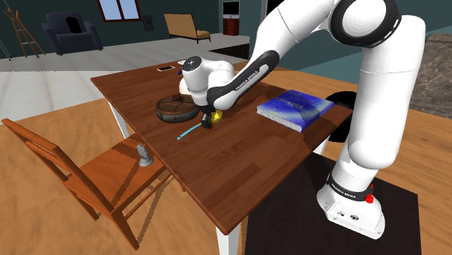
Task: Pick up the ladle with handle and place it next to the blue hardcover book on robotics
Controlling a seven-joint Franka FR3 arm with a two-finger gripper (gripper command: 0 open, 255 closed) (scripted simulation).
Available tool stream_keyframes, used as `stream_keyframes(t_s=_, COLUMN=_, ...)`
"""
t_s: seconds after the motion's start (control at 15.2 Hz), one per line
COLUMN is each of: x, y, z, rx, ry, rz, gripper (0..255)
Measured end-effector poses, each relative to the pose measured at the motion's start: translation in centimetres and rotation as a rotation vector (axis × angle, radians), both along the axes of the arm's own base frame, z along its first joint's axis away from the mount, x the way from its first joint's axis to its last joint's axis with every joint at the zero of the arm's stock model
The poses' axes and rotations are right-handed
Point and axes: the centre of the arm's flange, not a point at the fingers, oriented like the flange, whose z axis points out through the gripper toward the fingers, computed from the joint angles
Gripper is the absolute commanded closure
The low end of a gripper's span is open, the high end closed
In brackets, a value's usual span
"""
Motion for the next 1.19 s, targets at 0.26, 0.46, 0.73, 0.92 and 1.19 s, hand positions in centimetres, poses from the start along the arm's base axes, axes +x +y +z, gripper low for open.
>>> stream_keyframes(t_s=0.26, x=0.16, y=-0.20, z=-0.29, rx=0.000, ry=0.000, rz=0.000, gripper=0)
stream_keyframes(t_s=0.46, x=0.17, y=-0.21, z=-0.31, rx=0.000, ry=0.000, rz=0.000, gripper=0)
stream_keyframes(t_s=0.73, x=0.17, y=-0.21, z=-0.31, rx=0.000, ry=0.000, rz=0.000, gripper=255)
stream_keyframes(t_s=0.92, x=0.18, y=-0.21, z=-0.29, rx=0.000, ry=-0.001, rz=0.000, gripper=255)
stream_keyframes(t_s=1.19, x=0.18, y=-0.21, z=-0.30, rx=0.000, ry=0.000, rz=0.000, gripper=255)
